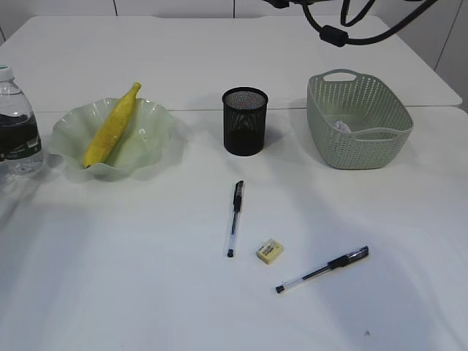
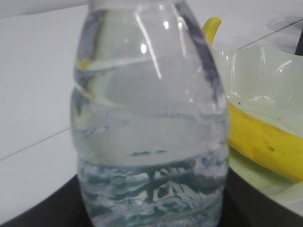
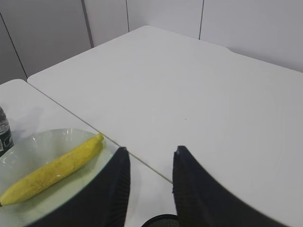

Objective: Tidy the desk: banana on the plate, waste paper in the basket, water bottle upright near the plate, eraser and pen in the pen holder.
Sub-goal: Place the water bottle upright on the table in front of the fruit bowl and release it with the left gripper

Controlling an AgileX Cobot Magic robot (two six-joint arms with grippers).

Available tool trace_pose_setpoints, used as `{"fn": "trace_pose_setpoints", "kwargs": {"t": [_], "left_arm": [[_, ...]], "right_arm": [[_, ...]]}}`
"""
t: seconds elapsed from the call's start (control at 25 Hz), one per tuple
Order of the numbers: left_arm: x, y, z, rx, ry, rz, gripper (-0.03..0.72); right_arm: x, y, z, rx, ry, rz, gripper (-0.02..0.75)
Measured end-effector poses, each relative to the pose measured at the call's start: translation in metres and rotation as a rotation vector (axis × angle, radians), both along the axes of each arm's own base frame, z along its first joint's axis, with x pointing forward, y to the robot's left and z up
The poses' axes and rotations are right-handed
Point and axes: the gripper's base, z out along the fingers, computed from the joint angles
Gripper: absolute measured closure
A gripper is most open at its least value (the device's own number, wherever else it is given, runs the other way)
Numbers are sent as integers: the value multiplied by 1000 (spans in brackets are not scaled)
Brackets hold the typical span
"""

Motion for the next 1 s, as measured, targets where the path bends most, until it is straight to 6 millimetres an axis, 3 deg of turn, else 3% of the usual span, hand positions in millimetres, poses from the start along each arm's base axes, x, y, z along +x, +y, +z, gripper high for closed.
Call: {"fn": "trace_pose_setpoints", "kwargs": {"t": [1.0], "left_arm": [[0,0,0,0,0,0,310]], "right_arm": [[0,0,0,-9,-5,2,504]]}}
